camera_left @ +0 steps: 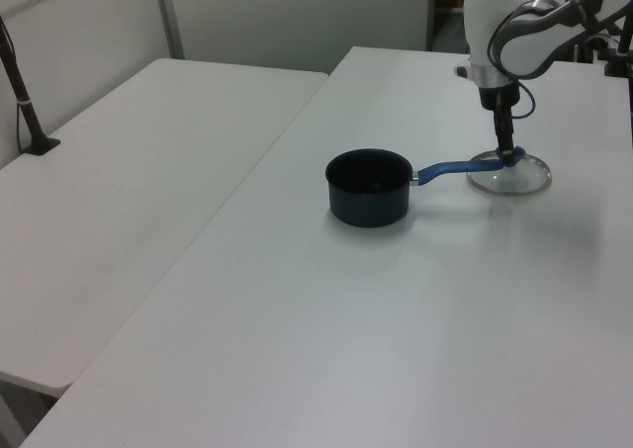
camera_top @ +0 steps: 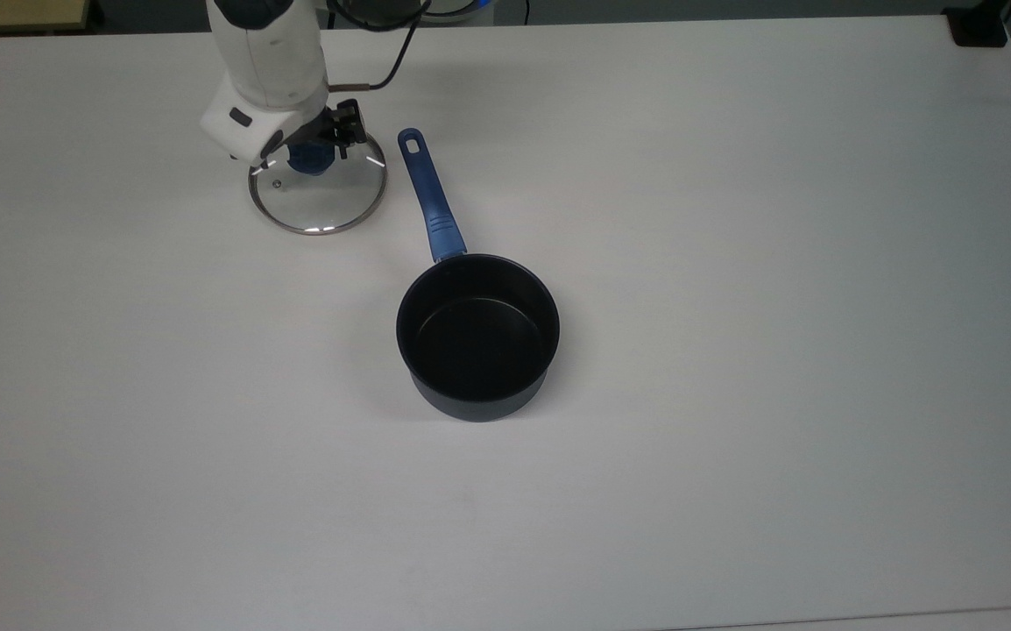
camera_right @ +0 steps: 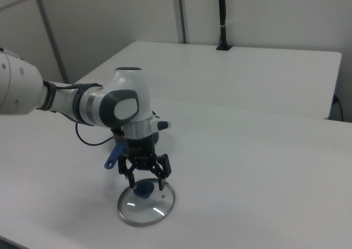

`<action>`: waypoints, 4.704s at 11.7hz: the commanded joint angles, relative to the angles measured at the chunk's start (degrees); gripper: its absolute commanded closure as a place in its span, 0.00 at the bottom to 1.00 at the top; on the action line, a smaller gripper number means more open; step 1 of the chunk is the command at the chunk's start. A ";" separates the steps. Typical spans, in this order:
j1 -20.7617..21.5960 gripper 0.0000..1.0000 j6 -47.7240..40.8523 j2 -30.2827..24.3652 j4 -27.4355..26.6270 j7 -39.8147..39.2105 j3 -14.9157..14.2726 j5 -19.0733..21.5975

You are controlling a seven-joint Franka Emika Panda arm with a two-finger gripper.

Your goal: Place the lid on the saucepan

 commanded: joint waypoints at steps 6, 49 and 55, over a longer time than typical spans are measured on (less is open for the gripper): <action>1.65 0.85 0.49 0.01 -0.89 6.66 0.14 -0.32; 9.04 0.00 -26.38 2.94 40.78 42.70 1.80 14.10; 8.77 0.00 -28.88 -11.16 29.52 25.52 0.31 7.78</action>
